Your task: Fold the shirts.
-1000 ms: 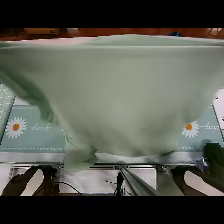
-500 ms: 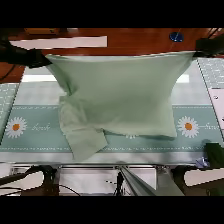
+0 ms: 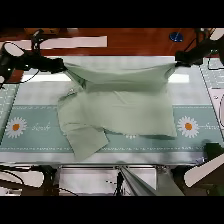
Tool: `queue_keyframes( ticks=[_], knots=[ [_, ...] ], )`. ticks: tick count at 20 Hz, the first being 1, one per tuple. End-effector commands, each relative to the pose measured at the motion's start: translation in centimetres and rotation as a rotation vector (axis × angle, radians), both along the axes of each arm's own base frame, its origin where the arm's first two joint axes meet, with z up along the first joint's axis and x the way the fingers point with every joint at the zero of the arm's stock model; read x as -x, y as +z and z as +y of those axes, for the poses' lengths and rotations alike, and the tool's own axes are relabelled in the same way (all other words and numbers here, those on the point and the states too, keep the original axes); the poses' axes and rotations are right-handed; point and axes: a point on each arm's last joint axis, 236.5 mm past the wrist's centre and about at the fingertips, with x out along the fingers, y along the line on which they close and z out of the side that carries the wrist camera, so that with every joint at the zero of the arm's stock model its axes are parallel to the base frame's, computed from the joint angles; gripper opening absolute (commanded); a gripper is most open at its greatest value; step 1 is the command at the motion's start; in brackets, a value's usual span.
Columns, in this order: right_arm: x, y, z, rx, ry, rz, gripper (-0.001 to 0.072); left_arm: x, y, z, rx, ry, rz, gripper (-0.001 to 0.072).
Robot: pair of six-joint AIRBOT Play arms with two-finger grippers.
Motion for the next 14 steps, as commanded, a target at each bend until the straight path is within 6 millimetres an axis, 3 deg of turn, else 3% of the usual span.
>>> queue_keyframes(
  ticks=[1, 3, 4, 6, 7, 8, 9, 11, 14],
  knots=[
    [2.4, -2.8, 1.0, -0.044, 0.013, 0.151, 0.0031, 1.4, -3.6, -1.6, 0.024, -0.032, 0.126, 0.0038],
    [2.6, -1.8, 1.4, -0.057, 0.033, 0.137, 0.0218, 1.9, -3.6, -1.3, 0.031, -0.040, 0.147, 0.0209],
    [2.9, -0.7, 1.0, -0.048, 0.048, 0.121, 0.0277, 1.9, -2.7, -0.5, 0.029, -0.043, 0.148, 0.0282],
    [4.3, 2.3, 0.0, -0.026, 0.092, 0.097, 0.0450, 2.1, -0.5, 3.2, -0.022, -0.045, 0.150, 0.0282],
    [5.9, 3.8, -0.8, -0.006, 0.114, 0.113, 0.0467, 2.7, 0.5, 5.4, -0.040, -0.040, 0.165, 0.0282],
    [7.6, 4.9, -1.9, 0.025, 0.126, 0.142, 0.0477, 4.0, 1.2, 7.3, -0.031, -0.042, 0.198, 0.0328],
    [9.0, 6.0, -3.0, 0.043, 0.110, 0.164, 0.0475, 5.7, 1.4, 9.0, -0.009, -0.029, 0.247, 0.0414],
    [10.2, 7.9, -4.6, 0.046, 0.060, 0.132, 0.0444, 10.0, 1.1, 11.2, 0.083, -0.010, 0.362, 0.0451],
    [13.2, 7.0, -5.7, 0.024, 0.007, 0.144, 0.0430, 15.7, -0.8, 12.6, 0.190, 0.087, 0.398, 0.0451]
  ],
)
